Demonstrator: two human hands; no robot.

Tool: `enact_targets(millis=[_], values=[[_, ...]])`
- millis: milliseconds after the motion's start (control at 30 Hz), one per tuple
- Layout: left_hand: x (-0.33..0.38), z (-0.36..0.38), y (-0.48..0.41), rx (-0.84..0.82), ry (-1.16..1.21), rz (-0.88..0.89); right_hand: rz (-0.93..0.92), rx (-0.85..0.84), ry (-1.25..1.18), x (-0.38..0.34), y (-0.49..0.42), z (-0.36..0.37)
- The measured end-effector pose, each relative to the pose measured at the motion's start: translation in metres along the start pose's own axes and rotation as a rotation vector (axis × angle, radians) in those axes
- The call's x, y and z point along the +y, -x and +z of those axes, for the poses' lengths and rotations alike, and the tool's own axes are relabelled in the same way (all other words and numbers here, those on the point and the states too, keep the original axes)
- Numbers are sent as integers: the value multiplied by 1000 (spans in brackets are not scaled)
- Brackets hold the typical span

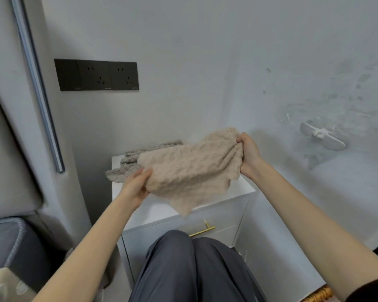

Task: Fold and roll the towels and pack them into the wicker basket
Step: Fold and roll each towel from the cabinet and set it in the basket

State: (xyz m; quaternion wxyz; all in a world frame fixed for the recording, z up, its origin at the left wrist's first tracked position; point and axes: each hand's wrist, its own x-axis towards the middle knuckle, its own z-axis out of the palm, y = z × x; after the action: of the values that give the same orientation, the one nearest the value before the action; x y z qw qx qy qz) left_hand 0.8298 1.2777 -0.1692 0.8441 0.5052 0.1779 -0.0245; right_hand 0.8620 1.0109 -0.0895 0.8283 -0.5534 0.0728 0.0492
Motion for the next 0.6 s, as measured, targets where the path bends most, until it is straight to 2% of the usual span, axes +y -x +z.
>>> enact_targets(millis=[100, 200, 267, 367, 433, 600], values=[[11, -17, -10, 148, -118, 146, 60, 120, 229, 29, -4, -15], [10, -27, -11, 56, -206, 133, 223, 98, 373, 57, -7, -28], [-1, -34, -9, -12, -339, 90, 271, 87, 448, 70, -9, -35], [-19, -41, -5, -67, -503, 47, 214, 153, 454, 84, -14, -40], [-28, -43, -5, -41, -668, 65, 169, 197, 434, 87, -14, -42], [-33, -39, -6, 61, -868, 249, 73, 242, 440, 81, -10, -45]])
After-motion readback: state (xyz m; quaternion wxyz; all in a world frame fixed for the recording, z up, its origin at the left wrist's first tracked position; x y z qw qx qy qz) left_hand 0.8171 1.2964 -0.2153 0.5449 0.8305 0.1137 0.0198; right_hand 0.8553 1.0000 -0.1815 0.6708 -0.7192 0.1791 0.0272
